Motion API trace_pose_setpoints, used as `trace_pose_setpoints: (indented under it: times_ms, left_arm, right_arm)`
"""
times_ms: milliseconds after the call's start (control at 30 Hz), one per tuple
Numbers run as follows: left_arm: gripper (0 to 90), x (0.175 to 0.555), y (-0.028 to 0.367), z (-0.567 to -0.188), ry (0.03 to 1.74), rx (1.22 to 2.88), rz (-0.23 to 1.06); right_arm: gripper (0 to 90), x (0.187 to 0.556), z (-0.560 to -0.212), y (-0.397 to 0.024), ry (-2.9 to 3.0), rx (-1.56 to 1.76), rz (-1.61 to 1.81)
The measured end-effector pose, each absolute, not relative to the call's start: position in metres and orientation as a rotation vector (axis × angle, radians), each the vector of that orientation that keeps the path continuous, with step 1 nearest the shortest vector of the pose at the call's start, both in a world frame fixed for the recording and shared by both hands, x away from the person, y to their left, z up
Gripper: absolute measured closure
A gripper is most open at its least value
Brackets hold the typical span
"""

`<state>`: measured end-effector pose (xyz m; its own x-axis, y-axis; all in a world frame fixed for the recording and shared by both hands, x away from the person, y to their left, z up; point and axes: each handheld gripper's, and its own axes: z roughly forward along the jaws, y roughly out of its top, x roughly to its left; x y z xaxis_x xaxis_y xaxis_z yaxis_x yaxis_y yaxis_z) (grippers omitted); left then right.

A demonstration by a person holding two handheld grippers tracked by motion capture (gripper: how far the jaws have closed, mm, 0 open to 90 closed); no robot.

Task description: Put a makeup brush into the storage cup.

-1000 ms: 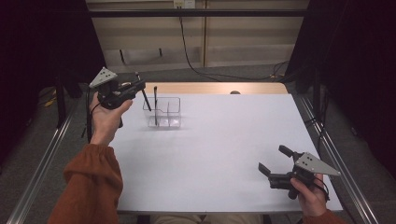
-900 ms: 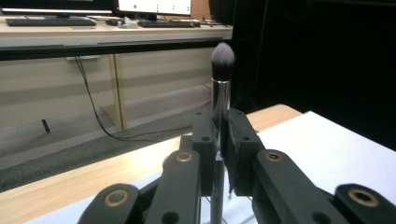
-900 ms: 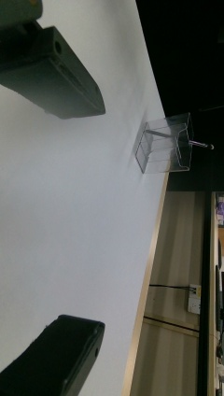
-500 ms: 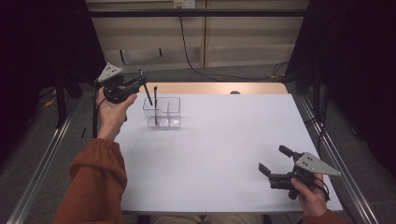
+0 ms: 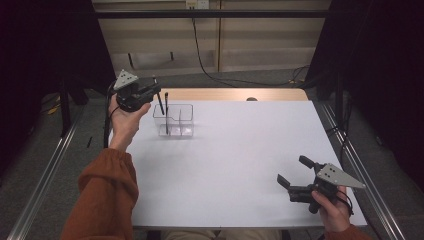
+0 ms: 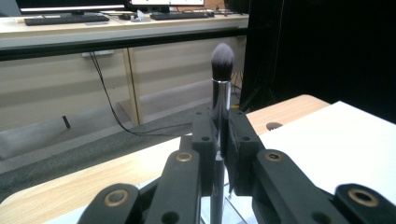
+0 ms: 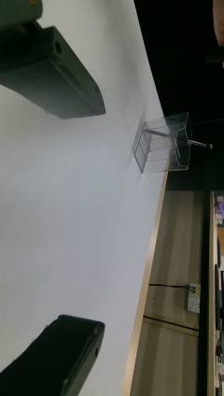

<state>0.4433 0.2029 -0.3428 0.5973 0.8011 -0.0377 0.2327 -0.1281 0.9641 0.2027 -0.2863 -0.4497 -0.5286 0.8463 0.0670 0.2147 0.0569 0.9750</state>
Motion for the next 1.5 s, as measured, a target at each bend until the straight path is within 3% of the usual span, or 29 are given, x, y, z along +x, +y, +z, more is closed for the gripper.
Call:
trace_pose_setpoints:
  times_ms: [1500]
  left_arm:
    - [83.3, 0.453, 0.203, -0.386, 0.946, 1.724, 0.554]
  right_arm:
    - [0.0, 0.203, -0.450, -0.286, 1.805, 1.052, 1.512]
